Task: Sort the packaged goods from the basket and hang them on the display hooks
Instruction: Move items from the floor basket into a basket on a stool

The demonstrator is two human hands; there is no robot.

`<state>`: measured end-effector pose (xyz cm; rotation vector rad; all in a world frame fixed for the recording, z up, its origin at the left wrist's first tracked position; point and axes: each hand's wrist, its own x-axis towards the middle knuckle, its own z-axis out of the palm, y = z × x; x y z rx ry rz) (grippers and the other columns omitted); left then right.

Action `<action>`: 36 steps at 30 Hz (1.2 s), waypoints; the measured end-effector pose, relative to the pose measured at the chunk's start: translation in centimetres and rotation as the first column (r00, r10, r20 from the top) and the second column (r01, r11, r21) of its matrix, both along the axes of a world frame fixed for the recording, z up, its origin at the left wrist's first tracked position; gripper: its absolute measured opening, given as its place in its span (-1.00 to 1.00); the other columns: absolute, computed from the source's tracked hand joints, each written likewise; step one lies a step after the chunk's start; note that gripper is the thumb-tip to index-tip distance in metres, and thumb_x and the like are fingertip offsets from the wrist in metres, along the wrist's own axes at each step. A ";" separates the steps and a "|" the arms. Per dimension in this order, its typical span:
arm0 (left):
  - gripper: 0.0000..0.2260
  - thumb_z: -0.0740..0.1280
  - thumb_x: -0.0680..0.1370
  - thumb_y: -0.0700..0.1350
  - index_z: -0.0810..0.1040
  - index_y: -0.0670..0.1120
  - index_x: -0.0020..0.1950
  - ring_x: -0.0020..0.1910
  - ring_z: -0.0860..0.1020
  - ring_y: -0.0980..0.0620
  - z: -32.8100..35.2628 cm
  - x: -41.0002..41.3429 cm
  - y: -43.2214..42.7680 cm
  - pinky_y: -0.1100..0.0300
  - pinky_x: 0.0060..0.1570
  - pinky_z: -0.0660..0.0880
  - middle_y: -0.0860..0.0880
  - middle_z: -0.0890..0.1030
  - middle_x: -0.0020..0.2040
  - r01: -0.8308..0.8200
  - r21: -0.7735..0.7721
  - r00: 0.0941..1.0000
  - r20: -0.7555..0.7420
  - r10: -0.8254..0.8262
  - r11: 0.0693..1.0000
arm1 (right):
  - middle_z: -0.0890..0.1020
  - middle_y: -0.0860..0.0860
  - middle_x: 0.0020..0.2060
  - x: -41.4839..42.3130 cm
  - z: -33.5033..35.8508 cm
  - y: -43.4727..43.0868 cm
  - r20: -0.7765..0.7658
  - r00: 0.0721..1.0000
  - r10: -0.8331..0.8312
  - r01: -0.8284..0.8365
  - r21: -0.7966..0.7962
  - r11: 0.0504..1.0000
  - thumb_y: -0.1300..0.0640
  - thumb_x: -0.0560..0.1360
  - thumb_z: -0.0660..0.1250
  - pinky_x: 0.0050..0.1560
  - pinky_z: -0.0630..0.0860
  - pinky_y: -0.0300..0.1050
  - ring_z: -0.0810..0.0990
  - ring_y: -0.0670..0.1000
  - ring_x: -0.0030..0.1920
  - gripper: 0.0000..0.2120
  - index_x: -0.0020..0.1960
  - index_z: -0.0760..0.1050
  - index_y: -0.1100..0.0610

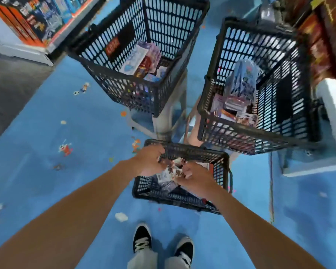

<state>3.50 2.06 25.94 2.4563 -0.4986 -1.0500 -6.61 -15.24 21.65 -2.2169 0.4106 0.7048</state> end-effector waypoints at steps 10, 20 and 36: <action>-0.44 0.47 0.51 -0.06 0.42 -0.10 0.49 0.32 0.48 -0.10 -33.3 -0.3 -1.4 0.13 0.21 0.48 -0.09 0.47 0.41 0.167 0.196 0.985 0.014 -0.173 0.966 | 0.68 0.07 0.12 0.4 -31.6 0.1 0.029 0.999 -0.014 0.020 -0.205 0.979 0.08 0.50 0.40 0.05 0.57 -0.07 0.64 0.17 0.17 -0.73 0.20 0.57 0.02; -0.31 0.54 0.48 0.17 0.44 -0.15 0.47 0.25 0.54 -0.10 -47.3 4.6 -6.2 0.14 0.17 0.50 0.03 0.51 0.15 0.470 0.398 0.865 -0.031 -0.500 0.788 | 0.30 0.09 0.48 7.0 -44.6 -4.2 -0.172 0.650 0.740 -0.655 -0.621 0.430 -0.03 0.46 0.53 0.21 0.51 0.08 0.46 0.22 0.39 -0.14 0.59 0.10 -0.16; -0.03 0.61 0.37 0.21 0.17 -0.09 0.59 0.36 0.49 -0.15 -53.5 3.5 -4.7 -0.01 0.33 0.51 -0.11 0.44 0.43 0.452 0.421 0.824 0.140 -0.549 0.786 | 0.54 0.09 0.16 7.4 -47.0 -2.4 -0.030 0.622 0.783 -0.552 -0.726 0.411 0.17 0.54 0.41 0.12 0.54 0.08 0.60 0.21 0.16 -0.55 0.40 0.44 0.00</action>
